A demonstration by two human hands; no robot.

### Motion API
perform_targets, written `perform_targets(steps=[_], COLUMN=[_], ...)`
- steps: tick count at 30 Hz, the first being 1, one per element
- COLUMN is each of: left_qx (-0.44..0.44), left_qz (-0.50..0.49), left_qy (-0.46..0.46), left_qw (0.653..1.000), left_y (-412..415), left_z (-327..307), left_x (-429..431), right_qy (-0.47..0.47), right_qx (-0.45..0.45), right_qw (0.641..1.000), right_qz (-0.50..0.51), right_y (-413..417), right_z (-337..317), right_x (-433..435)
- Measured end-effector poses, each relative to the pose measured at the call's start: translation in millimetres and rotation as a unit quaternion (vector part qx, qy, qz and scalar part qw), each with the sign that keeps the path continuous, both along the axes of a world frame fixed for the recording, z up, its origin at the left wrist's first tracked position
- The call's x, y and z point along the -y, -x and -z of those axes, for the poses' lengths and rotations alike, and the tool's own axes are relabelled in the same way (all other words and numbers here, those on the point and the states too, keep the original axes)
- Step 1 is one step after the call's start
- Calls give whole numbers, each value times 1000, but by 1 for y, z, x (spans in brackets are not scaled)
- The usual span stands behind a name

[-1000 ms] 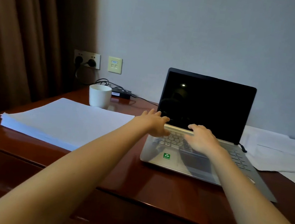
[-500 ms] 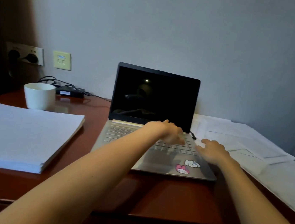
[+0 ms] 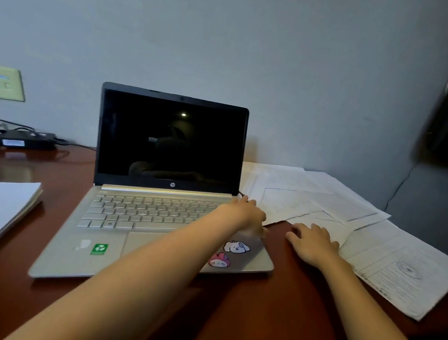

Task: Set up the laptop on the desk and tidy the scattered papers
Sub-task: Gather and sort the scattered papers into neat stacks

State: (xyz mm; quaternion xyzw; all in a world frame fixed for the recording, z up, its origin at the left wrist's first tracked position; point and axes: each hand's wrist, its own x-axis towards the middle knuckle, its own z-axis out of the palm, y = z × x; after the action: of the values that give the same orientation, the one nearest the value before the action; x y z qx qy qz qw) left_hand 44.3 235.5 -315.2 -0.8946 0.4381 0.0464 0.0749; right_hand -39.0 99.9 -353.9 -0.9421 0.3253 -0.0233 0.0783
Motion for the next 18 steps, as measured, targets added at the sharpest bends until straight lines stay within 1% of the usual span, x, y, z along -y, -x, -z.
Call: perform_targets(steps=[6, 10, 14, 18], left_qx=[15, 30, 33, 50], left_qz=[-29, -40, -98, -159], left_qy=[-9, 13, 32, 11], left_qw=[999, 999, 994, 986], left_y=[-17, -33, -52, -67], left_z=[13, 21, 30, 34], left_x=[40, 66, 90, 108], right_qy=[11, 8, -1, -33], right_qx=[47, 115, 142, 177], right_qw=[999, 993, 989, 983], right_qz=[-13, -27, -30, -21], right_y=[-11, -23, -35, -40], right_z=[12, 11, 9, 11], right_x=[17, 27, 30, 29])
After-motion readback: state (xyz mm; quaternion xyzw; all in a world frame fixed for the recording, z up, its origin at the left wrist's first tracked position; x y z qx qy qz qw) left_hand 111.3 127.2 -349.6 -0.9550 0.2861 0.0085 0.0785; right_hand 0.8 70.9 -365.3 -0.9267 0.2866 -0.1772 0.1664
